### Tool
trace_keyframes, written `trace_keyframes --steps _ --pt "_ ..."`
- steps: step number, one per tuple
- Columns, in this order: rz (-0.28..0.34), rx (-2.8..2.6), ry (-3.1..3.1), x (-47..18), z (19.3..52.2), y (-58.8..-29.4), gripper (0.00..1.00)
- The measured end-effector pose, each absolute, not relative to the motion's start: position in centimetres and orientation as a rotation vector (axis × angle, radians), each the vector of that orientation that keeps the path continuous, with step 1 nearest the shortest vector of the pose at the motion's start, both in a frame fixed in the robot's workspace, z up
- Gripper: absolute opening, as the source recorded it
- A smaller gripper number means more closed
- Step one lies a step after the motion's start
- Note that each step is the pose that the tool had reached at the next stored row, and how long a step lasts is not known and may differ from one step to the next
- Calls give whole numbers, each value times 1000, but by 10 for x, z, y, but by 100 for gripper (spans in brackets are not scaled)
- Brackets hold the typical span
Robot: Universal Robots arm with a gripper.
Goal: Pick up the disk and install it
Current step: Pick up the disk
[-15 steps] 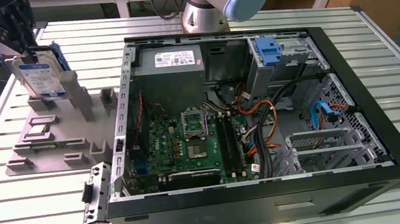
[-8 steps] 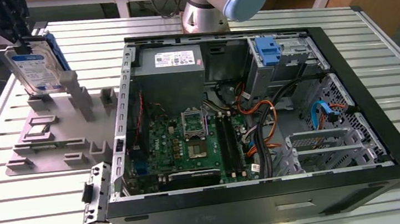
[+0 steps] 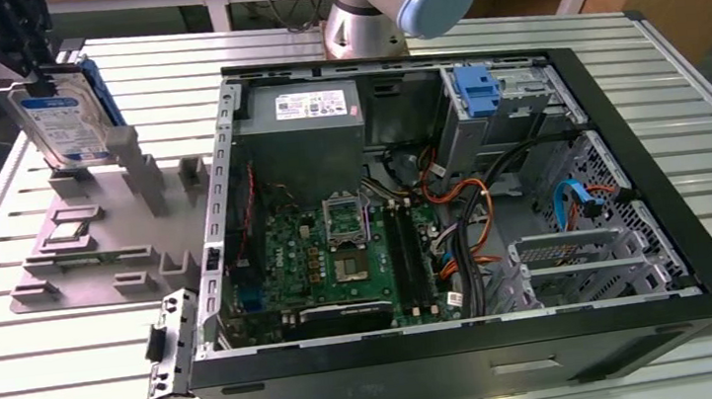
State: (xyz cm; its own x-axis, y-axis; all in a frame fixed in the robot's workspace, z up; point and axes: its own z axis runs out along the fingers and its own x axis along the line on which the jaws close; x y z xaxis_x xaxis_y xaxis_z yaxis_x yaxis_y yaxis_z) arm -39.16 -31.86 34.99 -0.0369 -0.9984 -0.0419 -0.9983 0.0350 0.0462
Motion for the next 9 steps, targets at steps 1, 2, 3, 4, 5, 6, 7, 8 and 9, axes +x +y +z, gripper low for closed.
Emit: trace_keyframes --steps 1,2,3,4,5,6,7,8,9 --pt "-98 2179 -2259 -392 350 -319 35" --pt "-98 2179 -2259 -392 350 -319 35" --pt "-98 2179 -2259 -392 350 -319 35" --pt "-98 2178 -2258 -392 351 -319 35" --pt "-98 2178 -2258 -392 351 -319 35" --pt "-98 2179 -2259 -392 352 -319 35" --pt "-98 2179 -2258 -392 353 -319 35" --pt "-98 2179 -2258 -392 355 -319 35" --pt "-98 2179 -2258 -391 357 -319 35"
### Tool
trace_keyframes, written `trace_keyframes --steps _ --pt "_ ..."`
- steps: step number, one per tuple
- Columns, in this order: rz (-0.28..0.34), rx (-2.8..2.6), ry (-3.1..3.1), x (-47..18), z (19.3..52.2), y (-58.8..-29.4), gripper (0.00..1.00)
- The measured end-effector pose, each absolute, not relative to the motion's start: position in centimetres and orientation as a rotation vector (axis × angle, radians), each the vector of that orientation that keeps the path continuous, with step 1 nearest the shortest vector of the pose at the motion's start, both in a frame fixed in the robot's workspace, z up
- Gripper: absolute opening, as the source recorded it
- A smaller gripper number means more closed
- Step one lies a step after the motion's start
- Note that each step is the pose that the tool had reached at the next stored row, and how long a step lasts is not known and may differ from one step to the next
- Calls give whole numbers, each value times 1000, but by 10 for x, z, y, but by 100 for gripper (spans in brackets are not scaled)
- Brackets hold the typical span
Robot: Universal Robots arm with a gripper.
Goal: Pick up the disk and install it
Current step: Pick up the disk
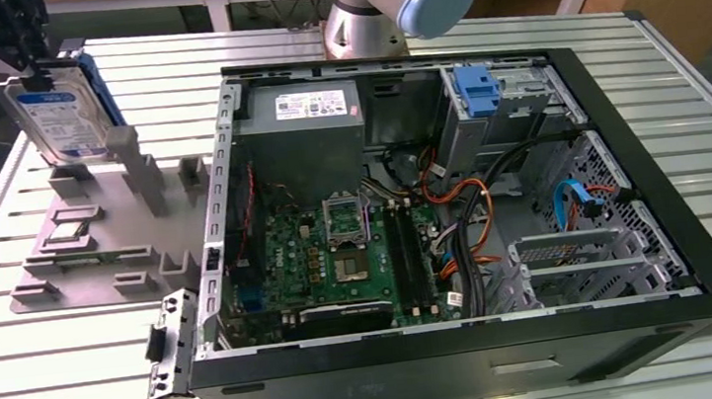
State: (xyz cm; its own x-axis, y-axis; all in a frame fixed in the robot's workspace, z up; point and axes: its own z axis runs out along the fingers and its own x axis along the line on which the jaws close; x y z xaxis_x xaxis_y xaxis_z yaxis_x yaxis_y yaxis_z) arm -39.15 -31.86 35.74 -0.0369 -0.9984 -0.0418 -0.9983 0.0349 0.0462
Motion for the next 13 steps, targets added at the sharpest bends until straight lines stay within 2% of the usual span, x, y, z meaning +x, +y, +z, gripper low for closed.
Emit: trace_keyframes --steps 13 --pt "-98 2179 -2258 -391 397 -319 35"
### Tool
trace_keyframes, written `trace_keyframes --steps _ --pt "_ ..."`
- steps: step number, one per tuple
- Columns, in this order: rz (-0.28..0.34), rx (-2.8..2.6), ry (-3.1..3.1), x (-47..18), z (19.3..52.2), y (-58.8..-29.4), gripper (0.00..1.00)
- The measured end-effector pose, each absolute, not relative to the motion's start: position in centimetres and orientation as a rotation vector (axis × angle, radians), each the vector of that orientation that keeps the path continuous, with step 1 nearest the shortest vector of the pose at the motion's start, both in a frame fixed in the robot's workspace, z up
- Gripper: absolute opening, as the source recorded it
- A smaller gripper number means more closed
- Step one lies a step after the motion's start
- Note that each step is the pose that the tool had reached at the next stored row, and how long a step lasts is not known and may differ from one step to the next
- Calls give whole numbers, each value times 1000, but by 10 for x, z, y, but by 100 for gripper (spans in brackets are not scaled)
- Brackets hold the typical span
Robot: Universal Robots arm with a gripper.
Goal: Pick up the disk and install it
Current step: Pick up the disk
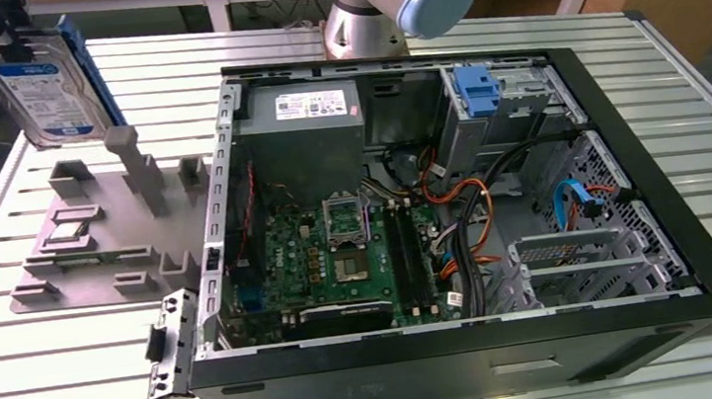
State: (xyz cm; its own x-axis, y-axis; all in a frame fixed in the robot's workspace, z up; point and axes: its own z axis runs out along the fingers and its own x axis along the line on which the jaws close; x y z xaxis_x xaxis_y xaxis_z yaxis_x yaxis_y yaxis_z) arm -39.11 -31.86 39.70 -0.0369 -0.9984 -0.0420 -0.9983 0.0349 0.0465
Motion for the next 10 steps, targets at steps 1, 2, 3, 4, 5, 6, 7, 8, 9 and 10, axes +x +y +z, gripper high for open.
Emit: trace_keyframes --steps 1,2,3,4,5,6,7,8,9,10 --pt "-98 2179 -2258 -391 401 -319 35" --pt "-98 2178 -2258 -391 404 -319 35" --pt "-98 2179 -2258 -391 408 -319 35" --pt "-98 2179 -2258 -391 411 -319 35" --pt "-98 2179 -2258 -391 415 -319 35" --pt "-98 2178 -2258 -391 419 -319 35" --pt "-98 2179 -2258 -391 422 -319 35" --pt "-98 2178 -2258 -391 426 -319 35" --pt "-98 2179 -2258 -391 429 -319 35" --pt "-98 2178 -2258 -391 433 -319 35"
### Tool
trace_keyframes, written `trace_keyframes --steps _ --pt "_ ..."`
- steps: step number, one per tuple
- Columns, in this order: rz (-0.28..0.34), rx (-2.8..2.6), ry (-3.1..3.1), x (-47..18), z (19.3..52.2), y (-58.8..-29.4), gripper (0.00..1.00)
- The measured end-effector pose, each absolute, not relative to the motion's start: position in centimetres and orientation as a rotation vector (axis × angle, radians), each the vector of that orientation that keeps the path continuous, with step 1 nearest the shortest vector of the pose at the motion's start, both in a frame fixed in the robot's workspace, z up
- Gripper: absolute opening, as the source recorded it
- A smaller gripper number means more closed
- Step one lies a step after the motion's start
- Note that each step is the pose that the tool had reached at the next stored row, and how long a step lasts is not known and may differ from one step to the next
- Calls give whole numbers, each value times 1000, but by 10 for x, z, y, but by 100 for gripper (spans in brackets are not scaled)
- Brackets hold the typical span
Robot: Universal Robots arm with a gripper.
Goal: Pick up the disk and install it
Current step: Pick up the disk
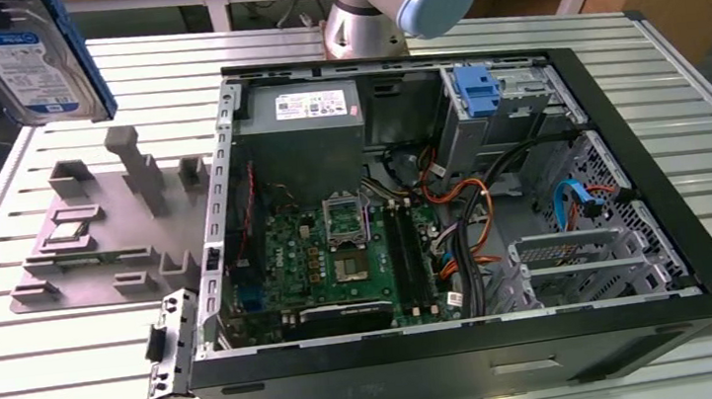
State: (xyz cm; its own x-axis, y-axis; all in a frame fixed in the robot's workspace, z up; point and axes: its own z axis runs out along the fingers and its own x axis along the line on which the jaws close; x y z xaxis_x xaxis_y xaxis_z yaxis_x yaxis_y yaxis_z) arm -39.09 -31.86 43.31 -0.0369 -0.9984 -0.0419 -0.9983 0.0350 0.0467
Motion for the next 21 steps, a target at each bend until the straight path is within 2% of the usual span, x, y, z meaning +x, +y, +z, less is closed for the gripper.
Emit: trace_keyframes --steps 12,21 --pt "-98 2179 -2258 -391 463 -319 35" --pt "-99 2179 -2258 -389 465 -319 35"
